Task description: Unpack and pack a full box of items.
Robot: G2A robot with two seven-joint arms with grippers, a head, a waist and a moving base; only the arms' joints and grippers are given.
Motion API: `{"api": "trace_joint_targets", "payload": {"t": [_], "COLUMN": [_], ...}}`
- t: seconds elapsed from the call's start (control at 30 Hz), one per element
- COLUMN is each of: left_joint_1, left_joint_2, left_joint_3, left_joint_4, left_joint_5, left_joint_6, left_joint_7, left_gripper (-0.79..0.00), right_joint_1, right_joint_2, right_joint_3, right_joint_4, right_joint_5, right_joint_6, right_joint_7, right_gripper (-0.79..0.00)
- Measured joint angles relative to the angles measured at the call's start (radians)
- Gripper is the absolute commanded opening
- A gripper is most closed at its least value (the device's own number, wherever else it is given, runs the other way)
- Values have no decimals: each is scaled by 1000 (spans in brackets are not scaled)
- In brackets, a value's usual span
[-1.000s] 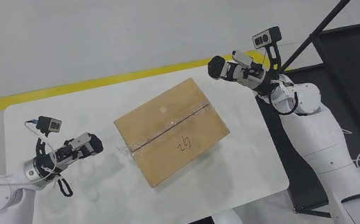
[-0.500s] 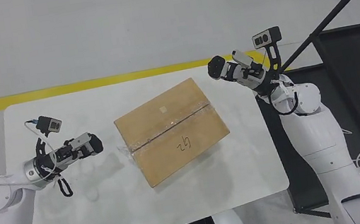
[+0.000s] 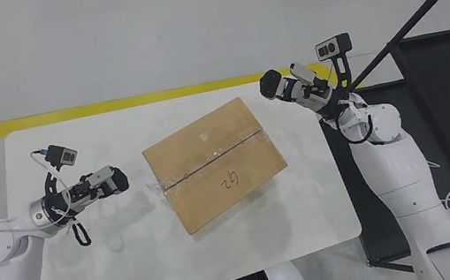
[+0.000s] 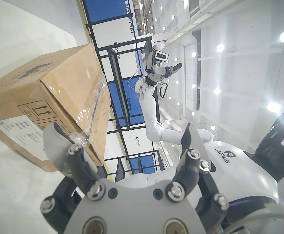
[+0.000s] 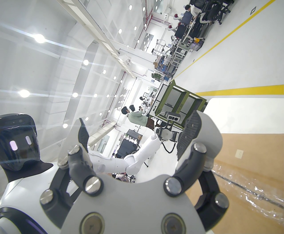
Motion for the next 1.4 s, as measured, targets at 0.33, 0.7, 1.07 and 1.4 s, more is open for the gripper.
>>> {"api": "trace_joint_targets", "payload": {"t": [0.33,0.7,1.07,1.4], "left_joint_1": [43,50,50,50], "left_joint_2": [-3,-3,-3,-3], "left_joint_3": [-31,-34,-34,-34], "left_joint_4": [-37,-39,-39,-39], "left_joint_5": [-46,-46,-46,-46], "left_joint_6": [-5,-5,-5,-5], "left_joint_7": [57,59,59,59], "left_gripper": [0,0,-1,0], "right_joint_1": [0,0,0,0], "right_joint_2": [0,0,0,0], "right_joint_3": [0,0,0,0], "right_joint_4": [0,0,0,0], "right_joint_5": [0,0,0,0], "right_joint_6": [0,0,0,0], "right_joint_7": [0,0,0,0], "right_gripper": [0,0,0,-1]}}
